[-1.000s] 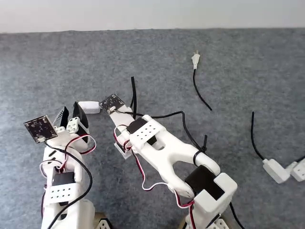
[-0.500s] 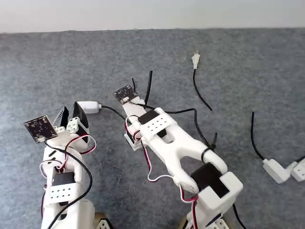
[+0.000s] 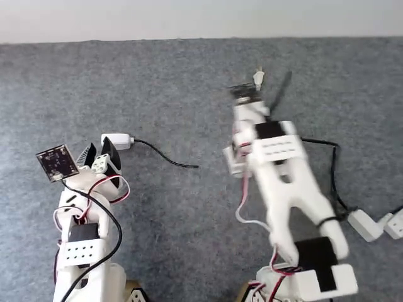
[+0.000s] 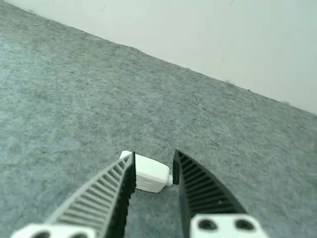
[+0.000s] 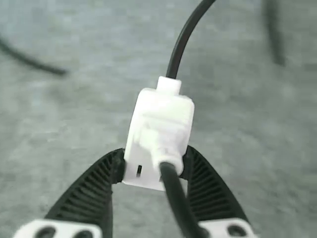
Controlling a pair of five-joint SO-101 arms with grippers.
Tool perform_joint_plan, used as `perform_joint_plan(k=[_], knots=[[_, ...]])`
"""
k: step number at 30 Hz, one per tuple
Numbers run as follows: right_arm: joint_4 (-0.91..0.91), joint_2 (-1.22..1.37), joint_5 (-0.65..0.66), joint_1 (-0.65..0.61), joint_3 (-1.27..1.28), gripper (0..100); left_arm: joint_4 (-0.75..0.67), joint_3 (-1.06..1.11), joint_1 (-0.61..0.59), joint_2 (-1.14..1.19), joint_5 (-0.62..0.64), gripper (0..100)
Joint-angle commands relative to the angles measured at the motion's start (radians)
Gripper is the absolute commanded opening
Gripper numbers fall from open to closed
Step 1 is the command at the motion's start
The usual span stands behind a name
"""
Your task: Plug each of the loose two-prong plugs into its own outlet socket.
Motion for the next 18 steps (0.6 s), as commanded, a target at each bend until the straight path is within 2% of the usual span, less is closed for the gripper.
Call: perform_joint_plan(k=[1, 6, 14, 18], knots=[[-0.031, -0.058, 0.020, 0.173, -0.006, 0.8, 0.002, -0.058, 0.003, -0.009, 0.009, 12], [-0.114, -0.051, 0.018, 0.377, 0.037, 0.8, -0.002, -0.105, 0.003, 0.095, 0.009, 12], [-0.240, -0.050, 0.012, 0.679, 0.123, 0.8, -0.002, -0.369, -0.005, 0.552, 0.009, 12], [-0.354, -0.050, -0.038, 0.782, 0.206, 0.9, -0.002, -0.458, -0.005, 0.689, 0.009, 12]])
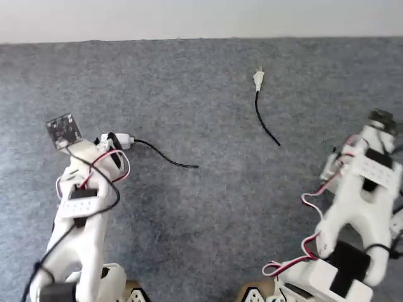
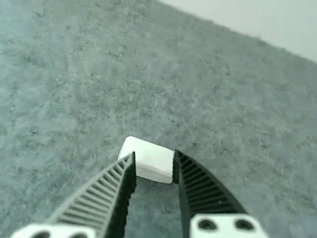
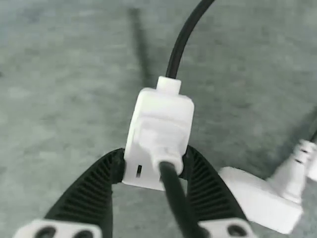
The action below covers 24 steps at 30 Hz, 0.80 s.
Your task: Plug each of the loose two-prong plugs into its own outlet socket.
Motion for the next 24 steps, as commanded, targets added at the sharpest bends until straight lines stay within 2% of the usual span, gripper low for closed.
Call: perform_joint_plan(k=[1, 8, 10, 15, 24], knots=[[-0.094, -0.045, -0.041, 0.091, 0.028, 0.9, -0.002, -0.105, -0.003, 0.084, 0.009, 12], [-0.113, -0.045, -0.038, 0.186, 0.069, 1.4, 0.003, -0.130, 0.003, 0.140, 0.003, 12], [-0.102, -0.045, -0.038, 0.191, 0.071, 5.7, 0.005, -0.140, 0.005, 0.153, -0.009, 12], [-0.064, -0.045, -0.038, 0.185, 0.071, 17.8, 0.087, -0.225, 0.003, 0.206, -0.021, 12], [-0.042, -0.045, -0.038, 0.096, 0.072, 18.8, 0.114, -0.390, 0.005, 0.367, 0.074, 21]])
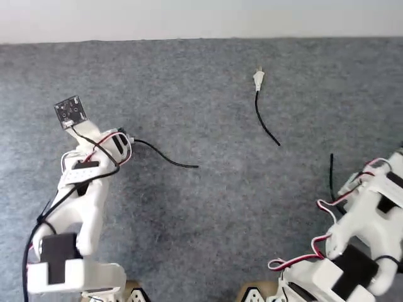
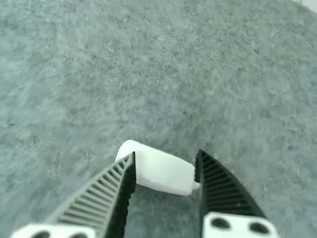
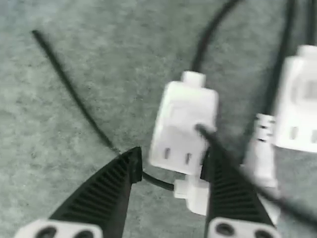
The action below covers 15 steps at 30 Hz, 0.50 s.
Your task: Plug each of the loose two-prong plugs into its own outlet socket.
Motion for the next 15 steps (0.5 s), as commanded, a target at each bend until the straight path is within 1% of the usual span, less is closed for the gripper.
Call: perform_joint_plan(k=[1, 4, 8, 12, 15], knots=[[0.012, -0.044, -0.009, -0.028, -0.006, 18.8, 0.023, -0.091, 0.005, 0.026, 0.029, 21], [-0.024, -0.045, -0.009, -0.028, 0.021, 18.8, 0.144, -0.174, 0.015, 0.063, 0.110, 21], [-0.033, -0.044, -0.009, -0.028, 0.026, 18.8, 0.321, -0.288, 0.048, 0.147, 0.167, 21], [-0.036, -0.044, -0.009, -0.048, 0.026, 18.8, 0.430, -0.358, 0.044, 0.203, 0.215, 21], [-0.039, -0.044, -0.009, -0.059, 0.032, 18.8, 0.482, -0.366, 0.052, 0.207, 0.224, 21]])
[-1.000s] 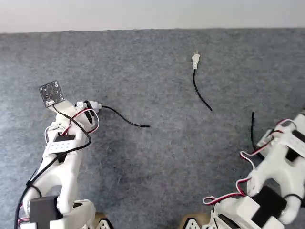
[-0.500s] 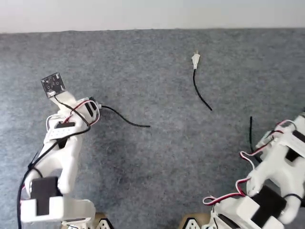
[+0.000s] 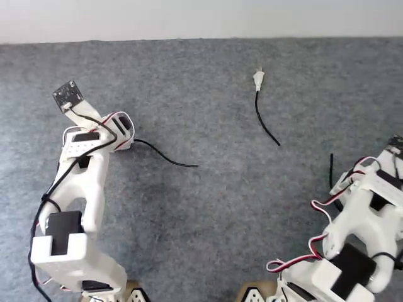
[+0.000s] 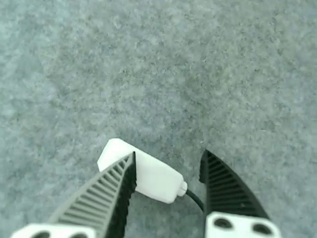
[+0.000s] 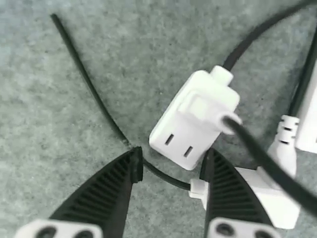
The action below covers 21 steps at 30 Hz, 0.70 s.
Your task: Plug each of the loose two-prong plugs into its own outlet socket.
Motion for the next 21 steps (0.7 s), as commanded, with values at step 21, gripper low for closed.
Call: perform_joint_plan(k=[21], knots=[[-0.050, -0.044, -0.017, -0.024, 0.015, 18.7, 0.055, 0.317, 0.038, -0.586, 0.021, 1]])
